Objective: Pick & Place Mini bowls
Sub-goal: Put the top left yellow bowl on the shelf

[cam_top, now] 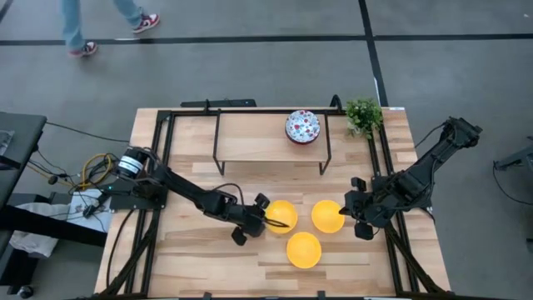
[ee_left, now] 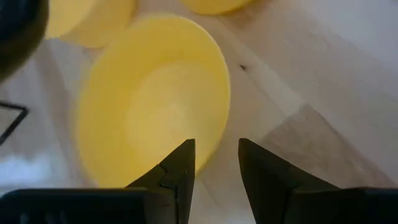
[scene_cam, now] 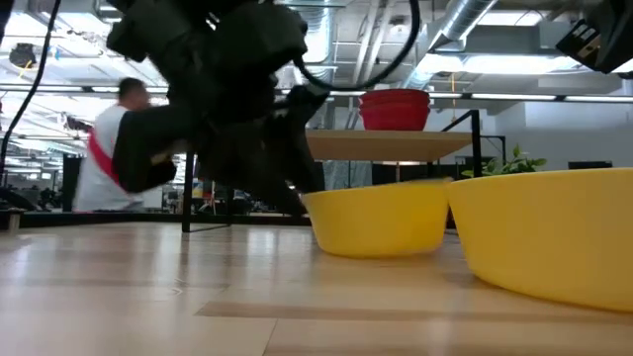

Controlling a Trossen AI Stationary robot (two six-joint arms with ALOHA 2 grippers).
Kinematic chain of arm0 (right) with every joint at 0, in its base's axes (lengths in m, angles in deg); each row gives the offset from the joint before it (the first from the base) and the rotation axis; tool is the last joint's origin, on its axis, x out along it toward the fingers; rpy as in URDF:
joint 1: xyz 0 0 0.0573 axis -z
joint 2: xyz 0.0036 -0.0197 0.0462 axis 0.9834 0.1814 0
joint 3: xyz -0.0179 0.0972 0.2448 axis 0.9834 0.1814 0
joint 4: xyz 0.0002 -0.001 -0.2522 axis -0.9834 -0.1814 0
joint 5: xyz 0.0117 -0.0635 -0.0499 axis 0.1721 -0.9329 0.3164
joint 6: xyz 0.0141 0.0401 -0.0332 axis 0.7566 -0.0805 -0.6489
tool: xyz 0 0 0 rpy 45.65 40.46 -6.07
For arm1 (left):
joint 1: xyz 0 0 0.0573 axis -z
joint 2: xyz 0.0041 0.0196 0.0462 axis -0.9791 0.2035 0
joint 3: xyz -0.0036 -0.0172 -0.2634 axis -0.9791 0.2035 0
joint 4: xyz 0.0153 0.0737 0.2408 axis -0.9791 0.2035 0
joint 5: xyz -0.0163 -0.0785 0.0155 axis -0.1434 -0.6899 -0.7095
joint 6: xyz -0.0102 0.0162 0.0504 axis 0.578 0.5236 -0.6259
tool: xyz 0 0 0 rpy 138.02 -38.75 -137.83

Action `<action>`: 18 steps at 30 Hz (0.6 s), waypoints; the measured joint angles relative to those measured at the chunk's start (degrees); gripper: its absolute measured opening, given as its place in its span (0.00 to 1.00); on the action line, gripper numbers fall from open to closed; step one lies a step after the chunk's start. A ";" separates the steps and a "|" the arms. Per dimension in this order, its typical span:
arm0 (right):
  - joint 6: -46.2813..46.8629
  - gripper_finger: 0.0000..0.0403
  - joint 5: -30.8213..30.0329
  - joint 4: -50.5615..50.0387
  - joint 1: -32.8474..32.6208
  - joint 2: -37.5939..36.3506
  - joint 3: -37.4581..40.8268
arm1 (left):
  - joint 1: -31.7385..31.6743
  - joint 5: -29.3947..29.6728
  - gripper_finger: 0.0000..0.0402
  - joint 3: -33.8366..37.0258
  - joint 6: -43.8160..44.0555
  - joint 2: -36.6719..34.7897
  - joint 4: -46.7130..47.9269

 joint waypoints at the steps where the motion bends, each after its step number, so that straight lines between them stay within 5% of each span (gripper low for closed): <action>1: 0.00 0.00 0.00 0.00 0.00 0.00 -0.02 | 0.00 -0.08 0.30 0.00 -0.47 0.61 -0.23; 18: 1.46 0.00 -0.04 0.01 0.00 0.00 -0.01 | -0.55 -0.89 0.29 0.02 -0.50 3.33 -3.23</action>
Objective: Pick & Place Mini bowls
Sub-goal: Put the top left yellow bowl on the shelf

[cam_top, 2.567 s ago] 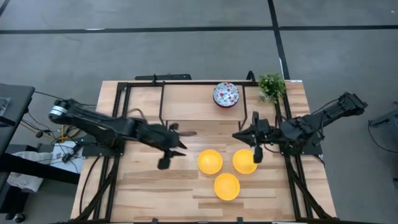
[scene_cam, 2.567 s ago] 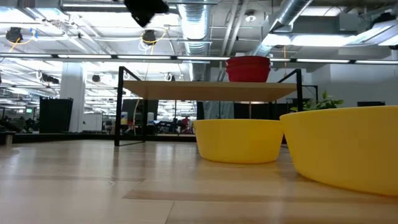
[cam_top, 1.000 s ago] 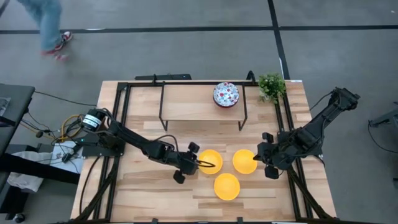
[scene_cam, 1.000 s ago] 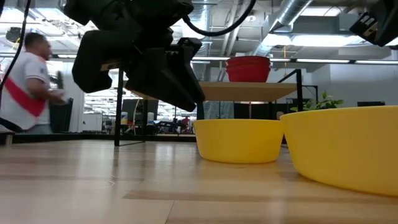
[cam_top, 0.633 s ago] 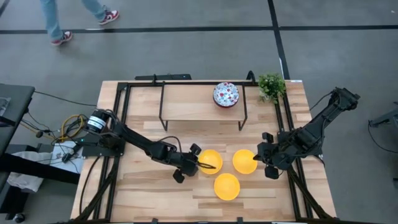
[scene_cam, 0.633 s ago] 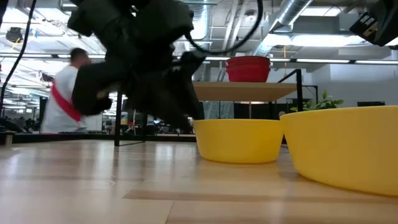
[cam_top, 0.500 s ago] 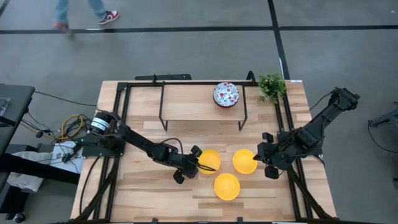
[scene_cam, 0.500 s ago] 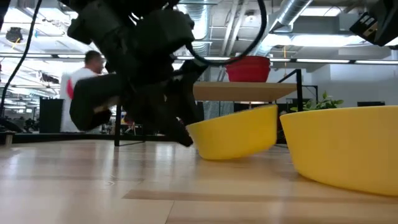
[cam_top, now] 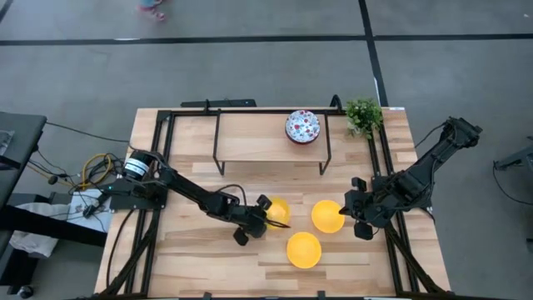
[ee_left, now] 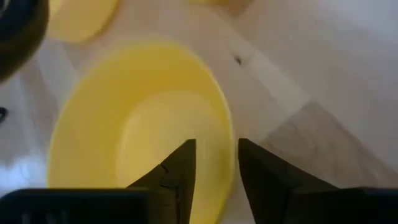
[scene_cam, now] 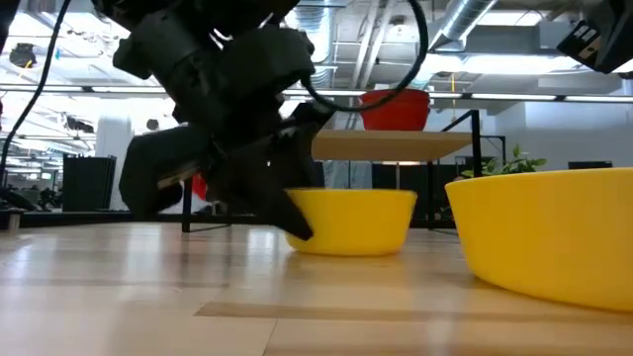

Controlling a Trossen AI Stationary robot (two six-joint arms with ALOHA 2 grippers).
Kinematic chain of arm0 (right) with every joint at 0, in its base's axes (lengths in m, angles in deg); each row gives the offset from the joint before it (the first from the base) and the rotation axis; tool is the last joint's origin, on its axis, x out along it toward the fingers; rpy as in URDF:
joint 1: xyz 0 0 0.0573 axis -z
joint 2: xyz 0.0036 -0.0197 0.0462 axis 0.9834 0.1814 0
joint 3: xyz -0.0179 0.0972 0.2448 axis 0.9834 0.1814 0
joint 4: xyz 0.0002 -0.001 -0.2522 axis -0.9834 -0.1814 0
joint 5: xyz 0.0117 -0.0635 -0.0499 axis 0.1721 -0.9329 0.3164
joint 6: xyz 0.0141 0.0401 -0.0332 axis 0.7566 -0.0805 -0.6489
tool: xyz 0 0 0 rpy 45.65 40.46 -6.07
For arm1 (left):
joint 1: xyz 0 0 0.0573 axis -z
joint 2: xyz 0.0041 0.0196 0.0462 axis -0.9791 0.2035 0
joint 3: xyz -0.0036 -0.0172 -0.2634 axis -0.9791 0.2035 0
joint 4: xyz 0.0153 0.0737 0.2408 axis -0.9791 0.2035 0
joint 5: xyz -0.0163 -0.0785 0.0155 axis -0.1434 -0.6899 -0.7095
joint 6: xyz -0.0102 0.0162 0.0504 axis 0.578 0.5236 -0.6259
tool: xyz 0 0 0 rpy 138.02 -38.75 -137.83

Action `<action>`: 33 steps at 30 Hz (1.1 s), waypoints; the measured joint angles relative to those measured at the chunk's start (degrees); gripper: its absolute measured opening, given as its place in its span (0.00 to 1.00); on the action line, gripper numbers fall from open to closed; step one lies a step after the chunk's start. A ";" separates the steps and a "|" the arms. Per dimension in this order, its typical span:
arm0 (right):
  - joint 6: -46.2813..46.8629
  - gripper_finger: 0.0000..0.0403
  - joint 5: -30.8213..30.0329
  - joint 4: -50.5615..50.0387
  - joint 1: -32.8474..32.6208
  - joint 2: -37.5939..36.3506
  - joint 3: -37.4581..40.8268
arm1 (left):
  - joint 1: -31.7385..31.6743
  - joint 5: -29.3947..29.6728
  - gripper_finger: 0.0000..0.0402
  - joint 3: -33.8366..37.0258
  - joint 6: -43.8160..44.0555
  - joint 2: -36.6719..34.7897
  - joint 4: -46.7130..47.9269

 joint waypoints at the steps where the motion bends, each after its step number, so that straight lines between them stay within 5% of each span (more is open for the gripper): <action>1: 0.00 0.00 0.00 -0.01 0.00 0.00 0.00 | 0.09 0.02 0.29 -0.04 0.02 -0.06 -0.27; 14: 0.02 0.00 -0.07 -0.01 0.00 0.00 0.00 | 1.78 -0.31 0.03 0.02 0.51 -0.21 -0.12; 27: 0.02 0.00 -0.07 -0.03 0.00 0.00 0.01 | 2.08 1.27 0.02 -0.11 2.25 -1.51 -0.41; 33: 0.02 0.00 -0.07 -0.16 0.00 0.00 -0.01 | 2.08 7.27 0.04 -0.22 4.24 -7.73 -0.36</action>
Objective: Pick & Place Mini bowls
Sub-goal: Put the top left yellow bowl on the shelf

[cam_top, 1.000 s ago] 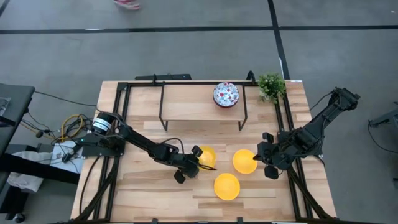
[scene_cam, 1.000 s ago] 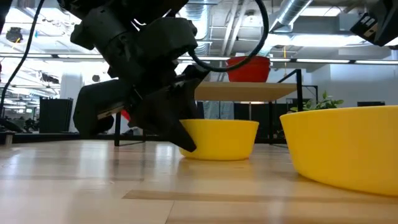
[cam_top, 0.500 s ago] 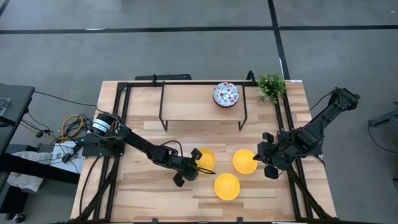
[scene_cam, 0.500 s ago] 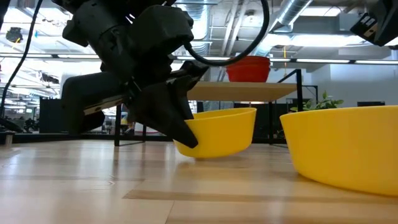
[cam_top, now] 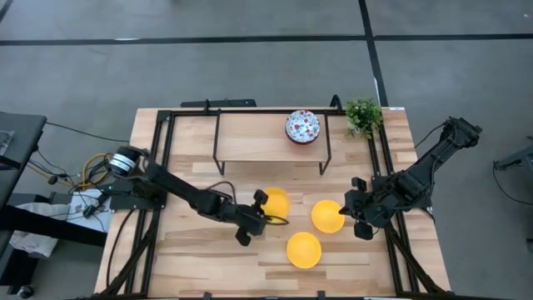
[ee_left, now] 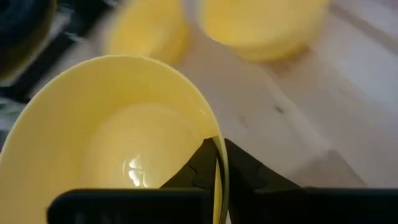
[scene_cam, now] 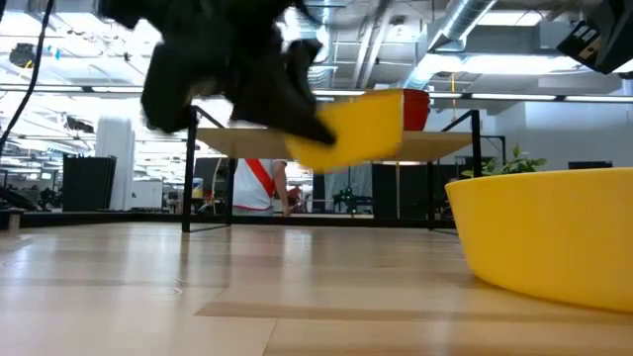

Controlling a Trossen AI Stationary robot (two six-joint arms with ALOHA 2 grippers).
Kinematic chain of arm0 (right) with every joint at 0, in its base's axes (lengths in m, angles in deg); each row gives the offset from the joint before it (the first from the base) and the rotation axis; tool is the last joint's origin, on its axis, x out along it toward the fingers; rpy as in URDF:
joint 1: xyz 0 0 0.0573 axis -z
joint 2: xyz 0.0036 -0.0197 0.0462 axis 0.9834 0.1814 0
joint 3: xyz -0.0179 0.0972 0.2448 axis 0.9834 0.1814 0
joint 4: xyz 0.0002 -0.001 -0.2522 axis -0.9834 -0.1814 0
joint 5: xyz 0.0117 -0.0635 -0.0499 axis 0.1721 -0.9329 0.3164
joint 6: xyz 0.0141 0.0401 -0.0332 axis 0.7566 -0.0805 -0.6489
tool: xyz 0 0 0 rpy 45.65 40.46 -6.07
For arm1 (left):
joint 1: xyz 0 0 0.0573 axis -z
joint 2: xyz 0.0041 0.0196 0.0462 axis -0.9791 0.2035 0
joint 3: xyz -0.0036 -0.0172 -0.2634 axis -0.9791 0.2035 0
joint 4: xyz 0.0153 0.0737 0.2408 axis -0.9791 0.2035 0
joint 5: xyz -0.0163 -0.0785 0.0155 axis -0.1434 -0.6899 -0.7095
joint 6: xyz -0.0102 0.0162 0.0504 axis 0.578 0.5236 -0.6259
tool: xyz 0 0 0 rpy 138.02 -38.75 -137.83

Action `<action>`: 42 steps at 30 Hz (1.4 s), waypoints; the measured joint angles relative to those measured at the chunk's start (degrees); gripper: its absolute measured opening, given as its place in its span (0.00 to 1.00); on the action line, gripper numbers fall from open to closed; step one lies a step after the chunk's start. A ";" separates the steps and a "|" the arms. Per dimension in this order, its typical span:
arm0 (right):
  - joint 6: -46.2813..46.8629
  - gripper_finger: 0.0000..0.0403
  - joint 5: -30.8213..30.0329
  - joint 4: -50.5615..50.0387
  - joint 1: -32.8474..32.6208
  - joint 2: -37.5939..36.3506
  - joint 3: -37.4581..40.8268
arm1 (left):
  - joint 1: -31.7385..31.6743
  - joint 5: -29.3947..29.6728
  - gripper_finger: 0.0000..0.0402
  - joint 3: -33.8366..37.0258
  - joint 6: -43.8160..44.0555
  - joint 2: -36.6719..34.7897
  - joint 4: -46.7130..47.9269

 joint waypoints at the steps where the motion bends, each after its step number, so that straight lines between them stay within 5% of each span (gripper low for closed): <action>1: 0.00 0.00 0.00 -0.01 0.00 0.00 0.00 | -0.02 1.05 0.04 0.00 0.68 -1.34 -0.07; 15: 0.00 0.00 -0.19 -0.07 0.00 0.00 0.00 | -2.66 20.20 0.03 -0.04 12.71 -22.41 -0.22; 23: 0.00 0.00 -0.32 -0.07 0.00 0.00 0.01 | -10.91 20.41 0.03 -0.04 30.22 -29.53 -0.31; 28: -0.02 0.00 -1.56 -0.06 0.02 0.00 0.00 | -15.85 20.28 0.03 -0.04 30.97 -29.91 0.02; 34: 0.00 0.00 -1.55 -0.04 0.02 0.00 0.02 | -22.54 13.63 0.03 -0.33 33.69 -29.35 3.76; 42: 0.00 0.00 -3.22 0.16 0.04 -0.02 0.01 | -31.35 -1.54 0.03 -10.45 37.83 -27.66 28.93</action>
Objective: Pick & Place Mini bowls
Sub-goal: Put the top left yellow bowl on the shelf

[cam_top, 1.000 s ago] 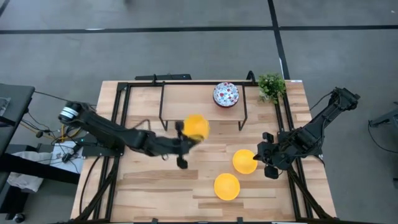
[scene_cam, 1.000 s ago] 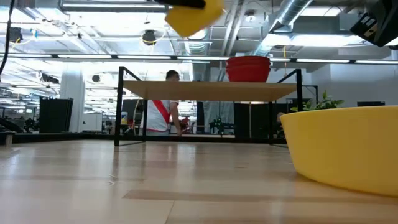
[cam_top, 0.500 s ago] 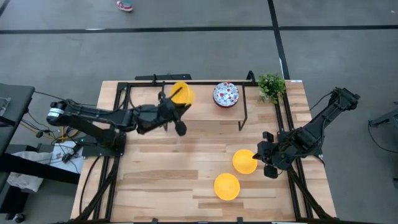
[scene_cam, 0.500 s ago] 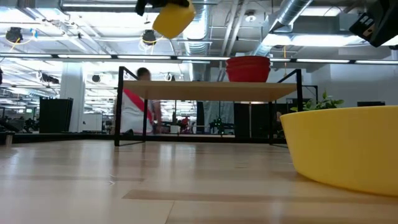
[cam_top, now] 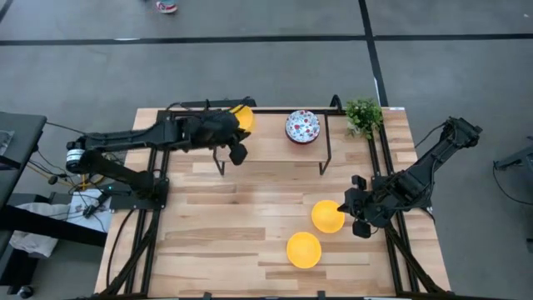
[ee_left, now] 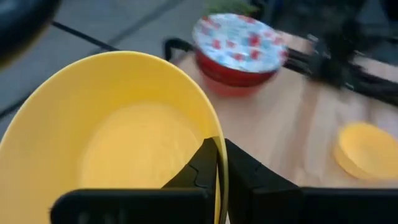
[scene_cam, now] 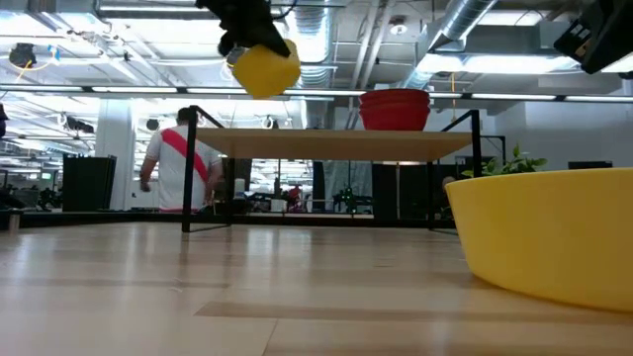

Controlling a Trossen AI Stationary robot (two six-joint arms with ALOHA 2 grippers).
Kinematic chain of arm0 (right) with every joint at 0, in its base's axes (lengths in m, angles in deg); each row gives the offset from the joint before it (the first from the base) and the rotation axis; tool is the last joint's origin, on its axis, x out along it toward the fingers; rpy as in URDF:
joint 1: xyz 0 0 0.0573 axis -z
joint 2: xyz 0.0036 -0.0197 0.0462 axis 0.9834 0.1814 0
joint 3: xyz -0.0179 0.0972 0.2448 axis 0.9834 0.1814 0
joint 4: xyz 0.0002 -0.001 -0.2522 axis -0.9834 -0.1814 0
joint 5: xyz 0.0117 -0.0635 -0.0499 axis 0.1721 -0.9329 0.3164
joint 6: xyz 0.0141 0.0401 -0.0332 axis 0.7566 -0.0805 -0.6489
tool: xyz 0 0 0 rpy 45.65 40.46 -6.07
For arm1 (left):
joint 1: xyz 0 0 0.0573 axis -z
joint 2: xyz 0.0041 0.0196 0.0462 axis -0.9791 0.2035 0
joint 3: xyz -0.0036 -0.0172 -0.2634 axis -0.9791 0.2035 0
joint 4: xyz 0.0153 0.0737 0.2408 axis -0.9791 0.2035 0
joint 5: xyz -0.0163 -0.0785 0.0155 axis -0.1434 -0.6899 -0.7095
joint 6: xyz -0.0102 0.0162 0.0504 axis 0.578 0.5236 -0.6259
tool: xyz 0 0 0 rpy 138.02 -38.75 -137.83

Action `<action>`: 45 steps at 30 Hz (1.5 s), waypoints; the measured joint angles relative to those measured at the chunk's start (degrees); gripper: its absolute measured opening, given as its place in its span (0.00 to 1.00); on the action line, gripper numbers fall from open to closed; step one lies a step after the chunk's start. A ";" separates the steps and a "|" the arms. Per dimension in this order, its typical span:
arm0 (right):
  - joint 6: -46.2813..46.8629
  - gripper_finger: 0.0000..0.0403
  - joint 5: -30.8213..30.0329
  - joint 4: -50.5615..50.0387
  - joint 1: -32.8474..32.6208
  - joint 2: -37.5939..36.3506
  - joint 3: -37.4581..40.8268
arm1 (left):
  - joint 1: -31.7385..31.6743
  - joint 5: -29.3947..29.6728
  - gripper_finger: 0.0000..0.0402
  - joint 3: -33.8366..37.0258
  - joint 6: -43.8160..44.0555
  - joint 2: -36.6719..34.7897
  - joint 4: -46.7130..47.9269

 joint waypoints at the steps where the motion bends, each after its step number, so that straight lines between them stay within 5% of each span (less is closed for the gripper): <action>1: -0.02 0.00 -0.17 0.01 0.13 0.02 0.00 | -0.79 -2.44 0.03 -1.72 -1.14 0.51 2.68; 7: 0.00 0.00 -0.91 0.21 2.13 0.00 -0.01 | -3.16 -13.25 0.03 -12.53 -15.52 6.64 23.87; 12: 3.78 0.00 -2.84 2.64 5.26 0.02 -0.01 | -2.42 -14.02 0.03 -13.60 -23.00 9.84 25.91; 17: 5.96 0.00 -15.42 14.11 7.17 0.00 -0.01 | -2.17 -13.97 0.03 -13.64 -25.64 11.17 25.43; 22: -11.24 0.00 -26.78 36.44 7.00 0.00 -0.01 | -1.67 -13.73 0.03 -13.64 -28.89 11.16 25.17; 28: -24.12 0.00 -25.96 46.73 7.11 0.00 -0.01 | -1.09 -13.79 0.03 -12.75 -30.02 11.12 24.76; 35: -24.14 0.00 -16.44 46.23 7.11 0.85 -0.01 | 1.57 -13.85 0.03 -9.08 -29.63 10.96 24.70; 45: -24.06 0.00 -16.08 47.05 7.84 6.34 -0.01 | 2.17 -13.82 0.04 -7.28 -29.63 10.96 22.02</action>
